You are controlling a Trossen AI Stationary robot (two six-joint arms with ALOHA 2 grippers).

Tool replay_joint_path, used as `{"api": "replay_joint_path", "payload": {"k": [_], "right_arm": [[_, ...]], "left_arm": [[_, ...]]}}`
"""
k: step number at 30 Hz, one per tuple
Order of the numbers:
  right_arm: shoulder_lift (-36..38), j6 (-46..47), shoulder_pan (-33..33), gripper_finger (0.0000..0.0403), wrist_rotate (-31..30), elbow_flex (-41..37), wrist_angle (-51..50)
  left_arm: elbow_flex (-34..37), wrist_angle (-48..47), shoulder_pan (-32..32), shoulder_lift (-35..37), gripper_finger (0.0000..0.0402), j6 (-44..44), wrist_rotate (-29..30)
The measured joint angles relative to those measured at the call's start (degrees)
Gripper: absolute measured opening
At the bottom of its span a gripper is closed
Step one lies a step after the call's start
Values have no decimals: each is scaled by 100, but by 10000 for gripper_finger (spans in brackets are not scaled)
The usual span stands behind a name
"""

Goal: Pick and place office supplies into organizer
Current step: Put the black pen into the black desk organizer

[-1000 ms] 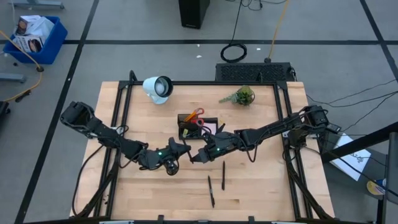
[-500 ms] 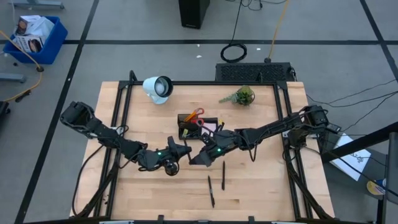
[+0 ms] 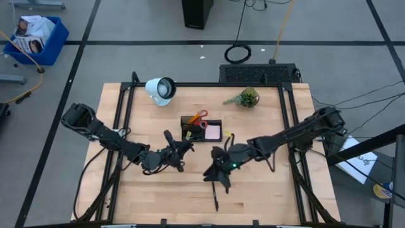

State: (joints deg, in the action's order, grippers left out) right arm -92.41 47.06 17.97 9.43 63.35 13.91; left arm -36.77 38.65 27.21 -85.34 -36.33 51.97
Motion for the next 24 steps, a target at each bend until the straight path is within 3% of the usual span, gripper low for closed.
{"api": "replay_joint_path", "payload": {"k": [6,11,19,24], "right_arm": [[204,-1291,503,130,-1874,-4,-912],[62,-2368,896,130,-3534,-3,-874],[-215,-2854,1230,130,-3967,-4,-864],[-411,-2861,1314,130,-3977,-4,-876]], "left_arm": [[0,230,-266,1,25,898,258],[0,238,-681,2,27,1669,31],[148,182,-1356,493,28,2880,-602],[955,241,-1773,1494,28,3665,-1168]]}}
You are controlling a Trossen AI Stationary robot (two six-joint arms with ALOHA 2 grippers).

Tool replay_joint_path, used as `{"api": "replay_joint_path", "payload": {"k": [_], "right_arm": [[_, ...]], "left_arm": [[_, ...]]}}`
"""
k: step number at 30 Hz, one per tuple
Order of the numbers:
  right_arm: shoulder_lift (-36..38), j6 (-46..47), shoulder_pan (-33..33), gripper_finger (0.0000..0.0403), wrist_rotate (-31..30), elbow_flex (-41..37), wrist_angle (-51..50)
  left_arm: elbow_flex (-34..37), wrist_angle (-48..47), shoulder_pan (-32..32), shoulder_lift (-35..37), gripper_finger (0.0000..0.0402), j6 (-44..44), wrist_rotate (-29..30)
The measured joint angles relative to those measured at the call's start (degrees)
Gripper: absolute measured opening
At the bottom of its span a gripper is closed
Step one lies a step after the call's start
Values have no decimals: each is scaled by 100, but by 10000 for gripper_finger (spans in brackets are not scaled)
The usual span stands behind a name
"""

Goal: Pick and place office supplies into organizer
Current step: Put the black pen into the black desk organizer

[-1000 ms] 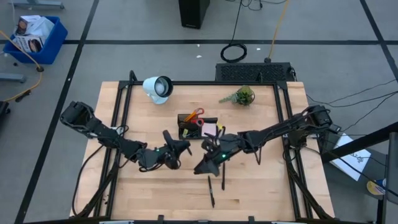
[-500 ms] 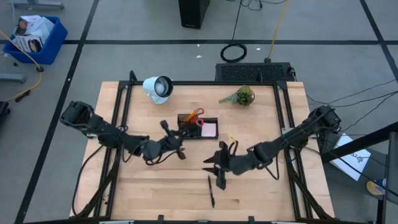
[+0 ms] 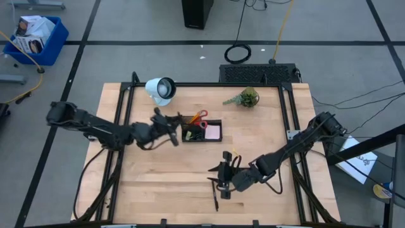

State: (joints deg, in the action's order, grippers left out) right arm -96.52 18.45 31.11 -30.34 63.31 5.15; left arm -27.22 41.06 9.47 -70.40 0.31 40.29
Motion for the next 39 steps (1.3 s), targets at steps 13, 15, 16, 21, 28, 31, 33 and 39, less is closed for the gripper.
{"api": "replay_joint_path", "payload": {"k": [13,15,16,21,28,31,33,39], "right_arm": [[-60,-159,-138,130,-136,0,72],[-60,-159,-191,130,-138,0,89],[-60,-159,-223,130,-136,0,89],[-60,-23,-270,126,-129,0,109],[-60,-10,-264,126,-117,0,169],[-60,-8,-253,126,-115,0,177],[-60,-8,-250,125,-112,0,179],[-60,-8,-249,124,-105,0,174]], "left_arm": [[992,386,-1732,1069,28,-322,-3806],[1003,440,-2007,945,28,-304,-4223],[1005,617,-2104,897,28,-273,-4363],[996,899,-2573,483,29,-84,-4411],[997,1475,-2744,-368,29,147,-4775],[995,1839,-2738,-717,29,153,-4801],[995,2024,-2741,-980,29,156,-4790],[995,2654,-2741,-1466,60,244,-4794]]}}
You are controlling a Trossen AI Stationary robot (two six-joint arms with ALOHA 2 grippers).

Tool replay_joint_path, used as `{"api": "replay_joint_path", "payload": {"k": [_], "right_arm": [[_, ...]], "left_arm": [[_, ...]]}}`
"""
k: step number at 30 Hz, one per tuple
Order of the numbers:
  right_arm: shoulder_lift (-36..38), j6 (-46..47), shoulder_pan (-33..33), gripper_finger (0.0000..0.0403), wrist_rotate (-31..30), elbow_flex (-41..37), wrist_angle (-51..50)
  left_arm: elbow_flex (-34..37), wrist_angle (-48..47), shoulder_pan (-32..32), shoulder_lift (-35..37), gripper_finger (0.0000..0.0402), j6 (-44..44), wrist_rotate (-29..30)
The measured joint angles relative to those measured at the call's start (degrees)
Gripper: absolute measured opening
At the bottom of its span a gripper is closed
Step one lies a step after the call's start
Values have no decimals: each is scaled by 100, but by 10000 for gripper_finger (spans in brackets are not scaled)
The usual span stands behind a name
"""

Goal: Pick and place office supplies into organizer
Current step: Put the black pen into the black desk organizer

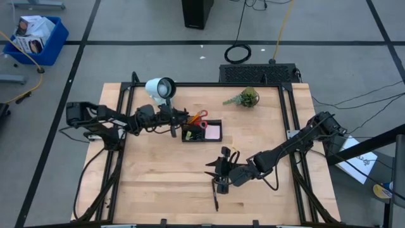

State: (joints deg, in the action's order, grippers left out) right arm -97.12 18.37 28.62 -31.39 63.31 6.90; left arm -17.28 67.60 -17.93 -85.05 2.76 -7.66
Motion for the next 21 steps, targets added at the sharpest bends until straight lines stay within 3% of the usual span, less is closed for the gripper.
{"api": "replay_joint_path", "payload": {"k": [10,16,21], "right_arm": [[0,45,39,122,12,-101,184],[0,340,30,119,8,-593,687],[0,661,-58,123,6,-1167,1516]], "left_arm": [[0,-34,2,-59,150,-63,110],[0,28,56,-59,160,212,-155],[0,30,482,-57,161,299,-472]]}}
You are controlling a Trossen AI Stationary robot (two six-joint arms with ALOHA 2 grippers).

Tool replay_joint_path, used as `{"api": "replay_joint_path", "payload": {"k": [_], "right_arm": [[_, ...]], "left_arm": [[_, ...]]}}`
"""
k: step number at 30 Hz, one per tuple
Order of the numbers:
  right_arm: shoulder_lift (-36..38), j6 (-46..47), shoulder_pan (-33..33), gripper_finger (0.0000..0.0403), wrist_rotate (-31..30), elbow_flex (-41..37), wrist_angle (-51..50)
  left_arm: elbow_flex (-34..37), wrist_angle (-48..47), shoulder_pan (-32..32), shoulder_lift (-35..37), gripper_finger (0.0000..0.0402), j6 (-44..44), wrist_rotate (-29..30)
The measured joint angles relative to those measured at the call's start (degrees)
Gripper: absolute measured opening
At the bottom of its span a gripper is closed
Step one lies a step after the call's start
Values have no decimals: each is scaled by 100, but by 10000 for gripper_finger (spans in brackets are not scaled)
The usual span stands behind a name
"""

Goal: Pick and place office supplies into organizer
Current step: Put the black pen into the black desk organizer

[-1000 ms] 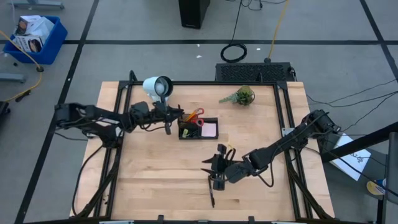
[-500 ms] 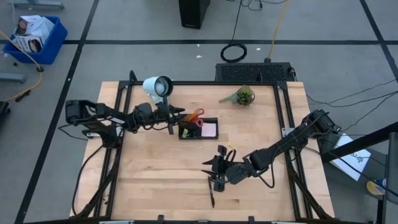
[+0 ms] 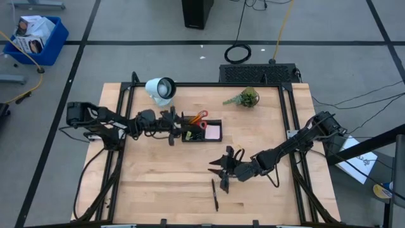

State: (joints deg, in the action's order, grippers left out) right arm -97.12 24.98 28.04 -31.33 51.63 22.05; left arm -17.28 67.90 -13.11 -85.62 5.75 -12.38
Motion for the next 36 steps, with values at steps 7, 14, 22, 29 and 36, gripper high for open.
{"api": "replay_joint_path", "payload": {"k": [7,14,22,29,36], "right_arm": [[0,965,5,117,26,-985,1927],[0,1184,228,120,-122,-1218,2054],[0,1440,487,107,-744,-18,-162],[-480,2059,1062,91,-435,1891,-2016],[-1623,4899,1190,72,-172,3768,-6161]], "left_arm": [[-2,9,1021,171,161,-295,-101],[-7,14,2190,359,161,-467,341],[-17,-22,2753,369,161,-596,1108],[-17,-349,3096,369,161,111,1151],[-17,-522,3444,366,161,219,1469]]}}
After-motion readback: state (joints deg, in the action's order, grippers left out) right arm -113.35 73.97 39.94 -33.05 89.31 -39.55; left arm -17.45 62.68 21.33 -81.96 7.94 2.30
